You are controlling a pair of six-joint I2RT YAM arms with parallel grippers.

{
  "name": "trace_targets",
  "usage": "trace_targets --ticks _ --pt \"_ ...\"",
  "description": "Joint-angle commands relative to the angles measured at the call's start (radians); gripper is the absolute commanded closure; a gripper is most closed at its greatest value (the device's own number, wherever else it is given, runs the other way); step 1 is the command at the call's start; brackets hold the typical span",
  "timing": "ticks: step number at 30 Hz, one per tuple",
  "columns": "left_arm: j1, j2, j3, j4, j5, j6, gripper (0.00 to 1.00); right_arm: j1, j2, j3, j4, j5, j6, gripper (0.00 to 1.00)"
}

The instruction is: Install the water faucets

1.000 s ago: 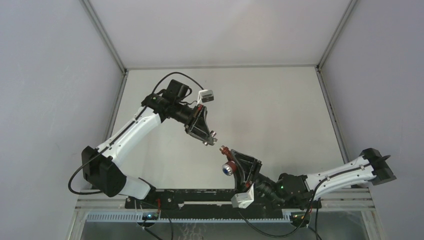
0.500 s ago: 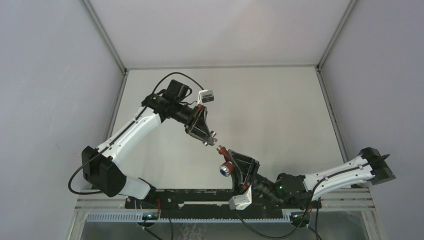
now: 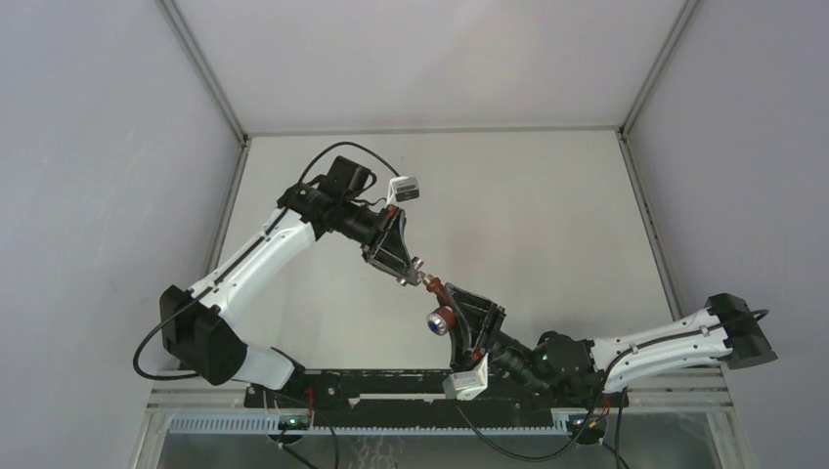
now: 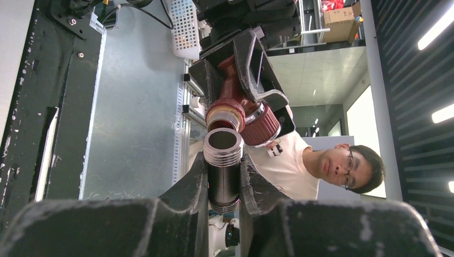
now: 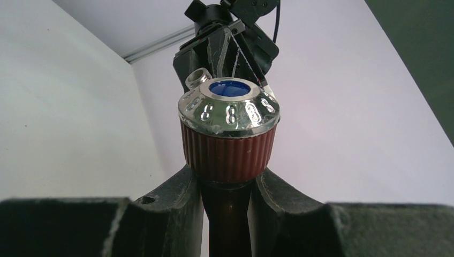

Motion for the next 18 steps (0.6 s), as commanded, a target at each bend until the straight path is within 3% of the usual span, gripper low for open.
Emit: trace_targets --ticks 1,18 --pt "-0.009 -0.034 0.018 0.017 0.035 -0.013 1.00 -0.016 0.003 0.040 0.066 -0.034 -0.003 1.00" --pt "-0.018 -0.050 0.004 0.018 0.040 -0.006 1.00 -0.014 0.044 0.041 0.138 -0.058 0.009 1.00"
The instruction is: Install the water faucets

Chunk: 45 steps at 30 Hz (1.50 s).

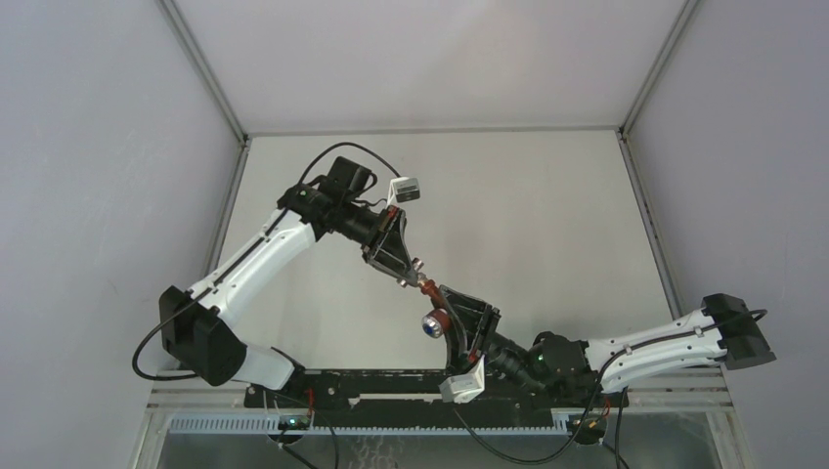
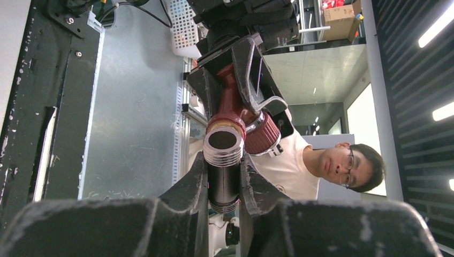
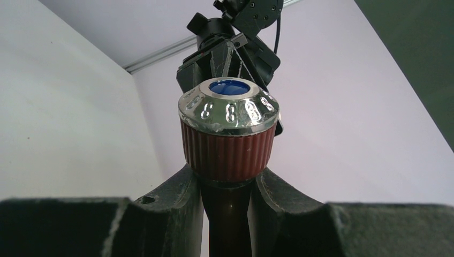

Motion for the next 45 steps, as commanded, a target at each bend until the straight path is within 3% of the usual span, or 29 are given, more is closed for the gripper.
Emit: trace_targets --ticks 1,17,27,37,41,45 --pt "-0.014 -0.049 0.003 0.018 0.040 -0.001 1.00 -0.001 -0.001 0.041 0.081 -0.017 0.007 1.00" --pt "-0.020 -0.070 0.007 0.017 0.054 0.006 1.00 -0.054 0.018 0.001 0.164 -0.042 0.126 1.00" --pt "-0.021 -0.063 0.045 -0.021 0.070 0.041 1.00 -0.104 -0.034 0.011 0.096 -0.081 0.456 1.00" --pt "-0.020 -0.003 0.131 -0.193 0.118 0.219 1.00 -0.175 -0.058 0.019 0.042 -0.124 0.813 1.00" --pt "-0.020 0.065 0.234 -0.458 0.142 0.458 1.00 -0.177 -0.023 0.020 0.099 -0.084 0.879 1.00" --pt "-0.017 0.089 0.248 -0.500 0.142 0.512 1.00 -0.164 0.027 0.042 0.128 -0.032 0.907 1.00"
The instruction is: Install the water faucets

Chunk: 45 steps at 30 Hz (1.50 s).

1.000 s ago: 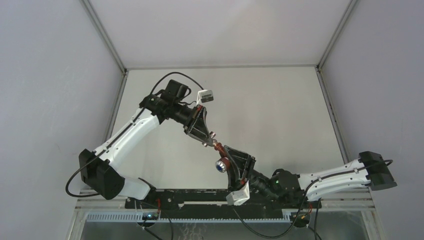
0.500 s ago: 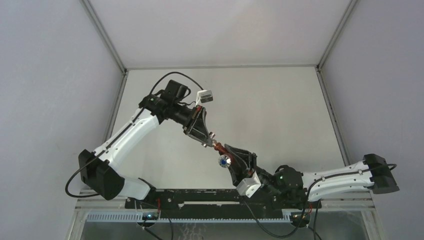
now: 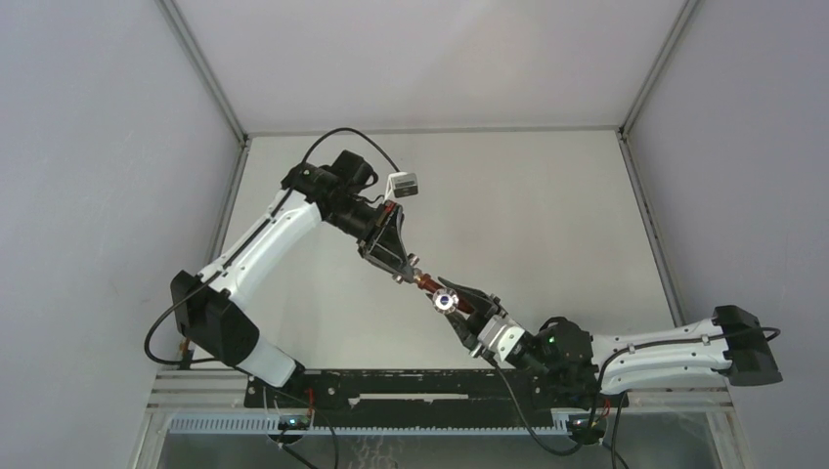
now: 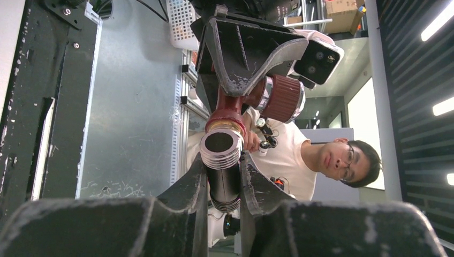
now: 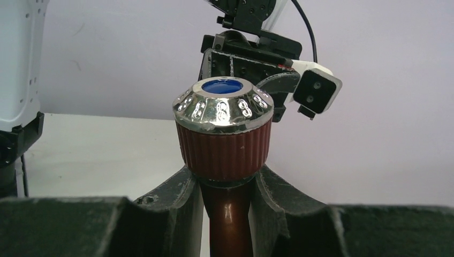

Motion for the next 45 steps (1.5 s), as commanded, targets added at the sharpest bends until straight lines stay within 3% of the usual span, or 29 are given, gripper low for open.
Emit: trace_targets --ticks 1,9,17,20,24,26,36,45 --pt "-0.027 -0.011 0.077 -0.122 0.133 0.202 1.00 -0.006 0.067 0.059 0.042 0.131 0.161 1.00" --pt "-0.016 -0.005 0.141 -0.124 0.069 0.178 1.00 0.034 0.157 0.103 0.123 0.238 0.129 1.00" --pt "-0.015 0.007 0.207 -0.077 -0.042 0.122 1.00 0.000 0.135 0.153 0.054 0.193 0.314 1.00" --pt "-0.018 -0.033 0.175 0.132 -0.136 -0.073 1.00 -0.020 0.118 0.158 0.042 0.177 0.399 1.00" --pt "-0.016 -0.172 -0.041 0.713 -0.149 -0.551 1.00 -0.061 0.081 0.159 0.011 0.130 0.531 1.00" --pt "-0.015 -0.205 -0.121 0.903 -0.163 -0.662 1.00 -0.080 0.066 0.159 -0.005 0.105 0.586 1.00" --pt "-0.018 -0.210 -0.119 0.932 -0.182 -0.661 1.00 -0.167 0.029 0.121 -0.014 -0.033 0.757 1.00" --pt "-0.026 -0.228 -0.148 0.956 -0.125 -0.626 1.00 -0.413 -0.047 0.057 -0.027 -0.399 1.058 1.00"
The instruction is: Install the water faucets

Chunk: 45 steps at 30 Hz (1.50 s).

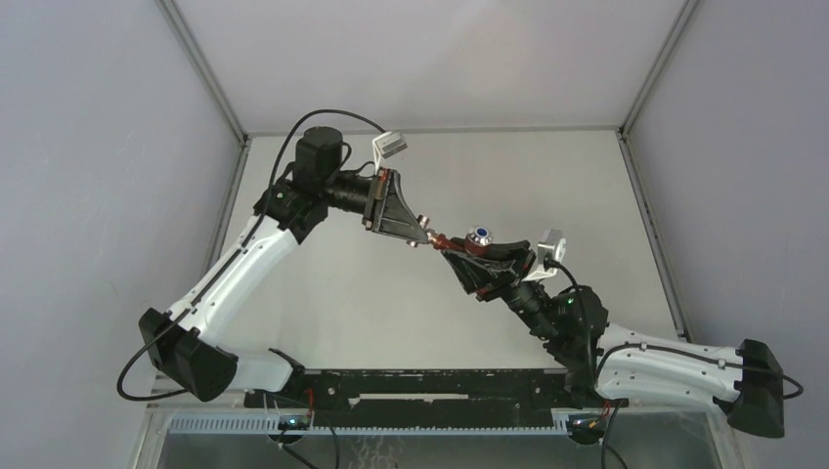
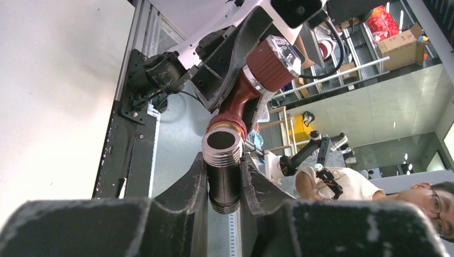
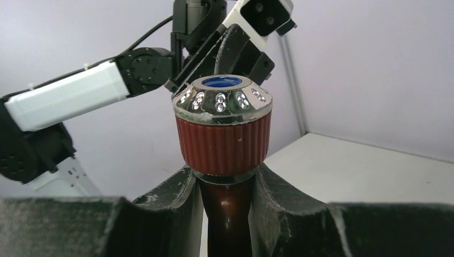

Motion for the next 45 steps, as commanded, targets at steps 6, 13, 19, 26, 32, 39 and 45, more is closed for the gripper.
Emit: trace_targets --ticks 6,13,19,26,32,39,45 --pt "-0.046 -0.035 -0.028 0.063 0.065 0.019 1.00 -0.171 -0.026 0.002 -0.049 -0.428 0.299 1.00" --pt "-0.050 -0.042 -0.028 0.063 0.043 0.029 1.00 -0.219 -0.010 0.041 -0.110 -0.405 0.406 1.00" --pt "-0.056 -0.060 -0.050 0.109 -0.023 0.019 1.00 -0.219 0.009 0.043 -0.088 -0.319 0.478 1.00" --pt "-0.062 -0.096 -0.105 0.170 -0.061 0.059 1.00 -0.273 0.032 0.059 -0.078 -0.396 0.599 1.00" --pt "-0.064 -0.130 -0.144 0.189 -0.138 0.147 1.00 -0.356 0.042 0.080 -0.130 -0.492 0.727 1.00" --pt "-0.071 -0.149 -0.182 0.237 -0.175 0.208 1.00 -0.421 0.049 0.132 -0.196 -0.597 0.807 1.00" --pt "-0.102 -0.168 -0.223 0.285 -0.298 0.255 1.00 -0.450 0.098 0.180 -0.227 -0.670 0.873 1.00"
